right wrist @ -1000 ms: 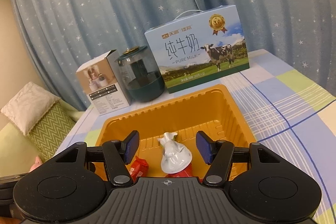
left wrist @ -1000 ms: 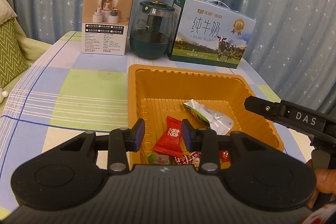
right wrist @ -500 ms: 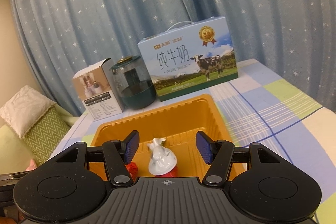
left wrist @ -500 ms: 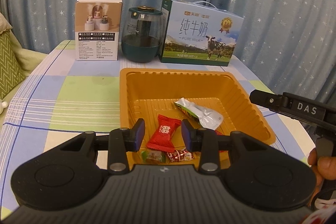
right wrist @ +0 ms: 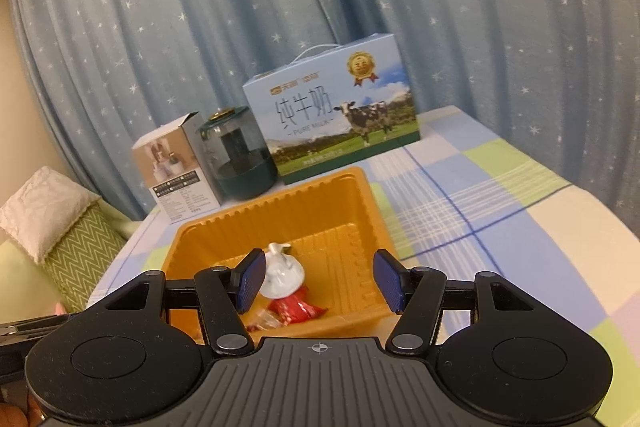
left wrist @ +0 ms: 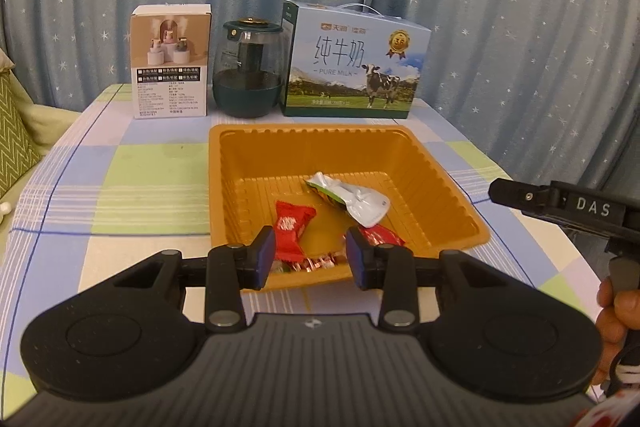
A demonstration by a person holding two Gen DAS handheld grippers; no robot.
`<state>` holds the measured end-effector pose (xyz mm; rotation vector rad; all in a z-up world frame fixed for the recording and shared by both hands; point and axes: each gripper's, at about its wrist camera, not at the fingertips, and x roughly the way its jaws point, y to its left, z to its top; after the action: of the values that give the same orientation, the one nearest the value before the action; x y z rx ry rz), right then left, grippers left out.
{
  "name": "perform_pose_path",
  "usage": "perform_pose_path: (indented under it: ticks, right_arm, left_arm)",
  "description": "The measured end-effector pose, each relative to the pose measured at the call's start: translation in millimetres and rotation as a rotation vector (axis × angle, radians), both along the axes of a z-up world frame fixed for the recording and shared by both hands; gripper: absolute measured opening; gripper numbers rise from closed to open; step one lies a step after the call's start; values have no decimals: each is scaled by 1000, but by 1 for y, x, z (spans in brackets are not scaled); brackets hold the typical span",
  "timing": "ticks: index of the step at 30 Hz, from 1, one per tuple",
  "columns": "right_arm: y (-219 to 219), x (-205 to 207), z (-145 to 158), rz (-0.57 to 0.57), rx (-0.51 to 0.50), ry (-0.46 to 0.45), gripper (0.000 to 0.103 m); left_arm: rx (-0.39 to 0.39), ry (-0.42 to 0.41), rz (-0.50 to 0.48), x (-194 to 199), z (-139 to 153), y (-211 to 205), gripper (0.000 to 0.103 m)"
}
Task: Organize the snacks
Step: 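Lift both tools out of the tray, then grasp a red candy with the left tool while the right tool grasps the clear snack packet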
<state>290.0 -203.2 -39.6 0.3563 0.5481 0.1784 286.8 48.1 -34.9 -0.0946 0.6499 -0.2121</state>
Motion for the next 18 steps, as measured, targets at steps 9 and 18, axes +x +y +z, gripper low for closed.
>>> perform_pose_path:
  ticks: [9, 18]
  right_arm:
    - [-12, -39, 0, 42, -65, 2, 60]
    - [-20, -82, -16, 101, -142, 32, 60]
  left_arm:
    - [24, 10, -31, -46, -4, -4, 44]
    - [39, 36, -47, -85, -13, -7, 56]
